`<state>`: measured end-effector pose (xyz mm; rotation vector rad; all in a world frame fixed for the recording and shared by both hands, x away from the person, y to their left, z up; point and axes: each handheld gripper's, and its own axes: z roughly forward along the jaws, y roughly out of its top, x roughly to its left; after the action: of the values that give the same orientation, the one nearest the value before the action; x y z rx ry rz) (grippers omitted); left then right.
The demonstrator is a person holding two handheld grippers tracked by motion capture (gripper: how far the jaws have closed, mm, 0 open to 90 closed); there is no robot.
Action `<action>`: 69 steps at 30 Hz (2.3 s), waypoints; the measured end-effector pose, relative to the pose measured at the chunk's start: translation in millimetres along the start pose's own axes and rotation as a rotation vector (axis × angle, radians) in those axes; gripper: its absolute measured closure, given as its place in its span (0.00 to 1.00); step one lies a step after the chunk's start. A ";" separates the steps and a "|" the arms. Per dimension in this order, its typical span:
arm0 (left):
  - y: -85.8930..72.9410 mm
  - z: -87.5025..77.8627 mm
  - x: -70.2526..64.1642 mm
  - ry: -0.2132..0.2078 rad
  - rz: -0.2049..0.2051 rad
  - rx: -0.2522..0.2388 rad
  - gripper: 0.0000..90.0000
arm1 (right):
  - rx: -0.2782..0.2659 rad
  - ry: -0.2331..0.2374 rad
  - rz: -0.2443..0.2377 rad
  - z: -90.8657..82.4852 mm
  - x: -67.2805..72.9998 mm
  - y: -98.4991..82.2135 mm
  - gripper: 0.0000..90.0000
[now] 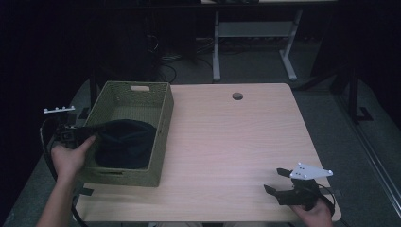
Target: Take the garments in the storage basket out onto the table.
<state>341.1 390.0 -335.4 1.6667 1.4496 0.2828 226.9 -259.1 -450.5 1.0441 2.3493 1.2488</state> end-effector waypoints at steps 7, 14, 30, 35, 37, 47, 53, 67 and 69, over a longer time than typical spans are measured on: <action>3.5 -7.6 -2.3 -0.031 -0.011 -0.038 0.97 | 0.002 0.004 -0.007 1.4 0.5 0.3 0.22; 8.6 -14.8 -7.6 -0.058 -0.013 -0.068 0.97 | 0.000 0.003 -0.006 1.3 0.3 0.5 0.22; 26.1 -34.6 -20.3 -0.125 -0.007 -0.132 0.97 | -0.006 0.002 -0.003 0.2 -0.4 0.5 0.22; 31.2 -40.8 -26.6 -0.149 -0.010 -0.157 0.97 | -0.005 0.003 -0.005 1.0 -0.2 0.6 0.22; 33.3 -43.8 -28.3 -0.154 -0.005 -0.163 0.97 | -0.005 0.003 -0.004 1.1 -0.3 0.5 0.22; 45.1 -58.2 -39.6 -0.191 0.002 -0.214 0.97 | -0.012 -0.003 -0.004 -0.7 -1.7 0.3 0.22; 52.1 -64.3 -50.1 -0.206 0.020 -0.231 0.97 | -0.013 -0.005 -0.005 -0.9 -1.7 0.3 0.22; 73.3 -83.9 -76.3 -0.249 0.064 -0.288 0.97 | -0.016 -0.001 -0.002 -1.4 -1.8 0.5 0.22; 74.7 -85.0 -78.0 -0.250 0.070 -0.288 0.97 | -0.016 0.000 -0.002 -1.3 -1.7 0.5 0.22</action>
<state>312.6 365.5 -203.2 1.4622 1.1102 0.2960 227.6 -260.9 -449.5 1.0364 2.3357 1.2641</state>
